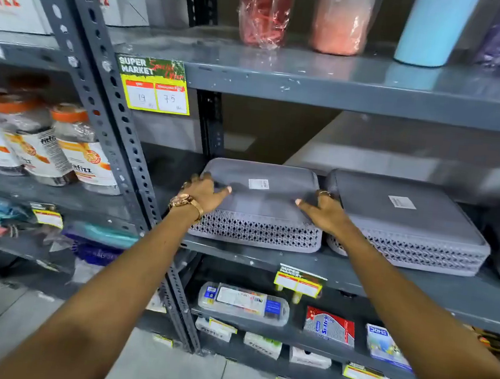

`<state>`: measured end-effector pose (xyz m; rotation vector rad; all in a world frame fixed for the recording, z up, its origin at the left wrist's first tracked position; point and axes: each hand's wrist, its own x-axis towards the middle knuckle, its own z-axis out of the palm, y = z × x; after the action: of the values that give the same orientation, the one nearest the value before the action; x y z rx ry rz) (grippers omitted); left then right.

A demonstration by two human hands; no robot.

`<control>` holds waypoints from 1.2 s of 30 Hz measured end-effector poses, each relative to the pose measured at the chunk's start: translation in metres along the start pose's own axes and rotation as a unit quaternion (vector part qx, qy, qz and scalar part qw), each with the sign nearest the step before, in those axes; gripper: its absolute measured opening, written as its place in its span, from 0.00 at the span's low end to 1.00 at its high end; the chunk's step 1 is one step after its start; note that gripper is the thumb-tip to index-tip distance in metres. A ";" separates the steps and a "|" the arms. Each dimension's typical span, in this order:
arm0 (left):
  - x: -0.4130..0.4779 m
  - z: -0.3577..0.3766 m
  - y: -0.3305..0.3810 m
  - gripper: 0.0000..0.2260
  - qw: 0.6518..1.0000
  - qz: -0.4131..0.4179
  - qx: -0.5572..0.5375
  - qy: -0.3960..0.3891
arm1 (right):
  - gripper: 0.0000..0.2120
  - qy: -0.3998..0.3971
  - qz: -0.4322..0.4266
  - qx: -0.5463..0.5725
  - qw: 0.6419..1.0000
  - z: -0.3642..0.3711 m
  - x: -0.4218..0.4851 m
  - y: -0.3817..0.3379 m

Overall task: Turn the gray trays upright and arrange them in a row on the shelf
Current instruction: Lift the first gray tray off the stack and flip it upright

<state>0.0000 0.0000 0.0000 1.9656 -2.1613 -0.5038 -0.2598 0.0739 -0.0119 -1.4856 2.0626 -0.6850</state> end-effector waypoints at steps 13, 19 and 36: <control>0.050 0.034 0.004 0.38 0.971 -0.103 -0.185 0.106 | 0.33 0.101 0.134 0.218 0.961 0.025 0.035 -0.011; 0.065 0.022 0.009 0.38 0.909 -0.049 -0.329 0.250 | 0.38 0.199 0.082 0.398 0.892 0.019 0.030 -0.017; 0.058 0.001 -0.011 0.29 0.675 -0.081 -0.708 0.191 | 0.43 0.184 0.171 0.501 0.828 0.019 0.048 0.010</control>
<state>0.0033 -0.0581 -0.0104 1.0772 -0.6804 -1.1558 -0.2675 0.0291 -0.0380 -0.3821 1.6346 -1.6442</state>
